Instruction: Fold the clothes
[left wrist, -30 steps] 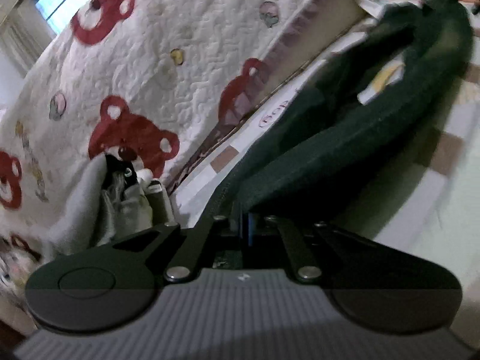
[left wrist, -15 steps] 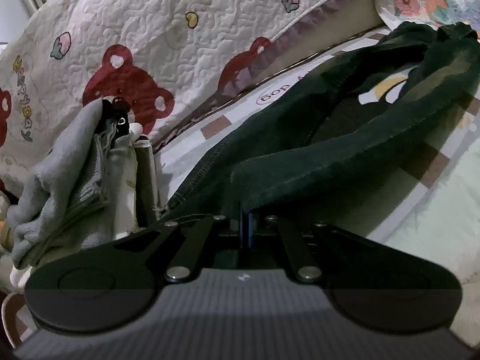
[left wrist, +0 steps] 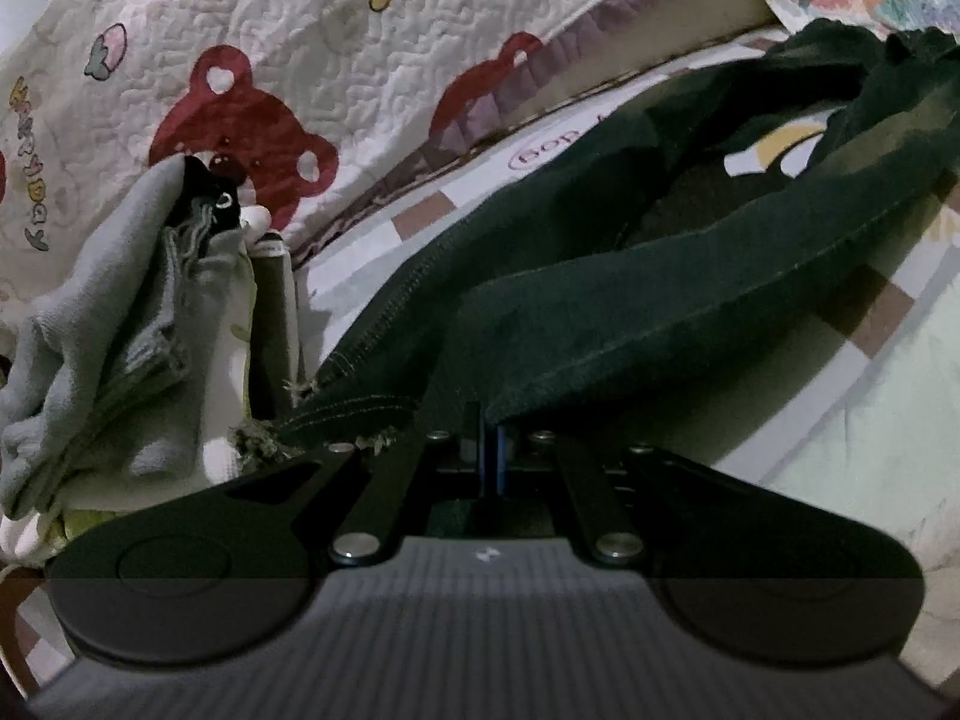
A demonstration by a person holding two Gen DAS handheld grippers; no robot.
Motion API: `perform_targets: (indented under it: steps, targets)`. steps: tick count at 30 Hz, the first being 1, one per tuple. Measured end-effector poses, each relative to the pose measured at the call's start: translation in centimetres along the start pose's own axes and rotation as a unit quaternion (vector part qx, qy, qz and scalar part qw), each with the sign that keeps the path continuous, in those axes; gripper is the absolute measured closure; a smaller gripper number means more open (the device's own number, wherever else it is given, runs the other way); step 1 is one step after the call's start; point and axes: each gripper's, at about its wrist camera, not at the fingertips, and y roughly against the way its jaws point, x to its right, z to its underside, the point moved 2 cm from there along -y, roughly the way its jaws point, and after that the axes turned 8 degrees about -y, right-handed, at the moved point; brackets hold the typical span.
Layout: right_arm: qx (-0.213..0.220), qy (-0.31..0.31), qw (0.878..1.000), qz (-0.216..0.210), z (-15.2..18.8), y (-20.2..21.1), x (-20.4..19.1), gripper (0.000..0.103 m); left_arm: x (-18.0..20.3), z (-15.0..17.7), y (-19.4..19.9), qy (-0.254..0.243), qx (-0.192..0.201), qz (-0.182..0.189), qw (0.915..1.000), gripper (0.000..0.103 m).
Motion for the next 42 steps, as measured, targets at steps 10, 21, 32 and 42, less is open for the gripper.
perform_targets:
  steps: [10, 21, 32, 42]
  targets:
    - [0.017, 0.114, 0.992, 0.047, -4.3, -4.0, -4.9, 0.046, 0.0, 0.1, -0.7, -0.003, -0.015, 0.008, 0.9999, 0.099]
    - [0.002, 0.122, 0.993, 0.002, -4.5, -1.2, -3.7, 0.046, -1.0, 0.8, -1.5, 0.029, -0.031, 0.017, 0.9990, 0.094]
    - [-0.067, 0.230, 0.968, -0.066, 3.5, 1.9, -6.5, 0.045, -0.8, 0.7, -2.6, 0.032, -0.031, 0.029, 0.9986, 0.095]
    - [-0.034, 0.286, 0.958, 0.021, 2.5, -5.6, -11.6, 0.046, -0.9, 1.0, -1.7, 0.037, -0.036, 0.030, 0.9982, 0.094]
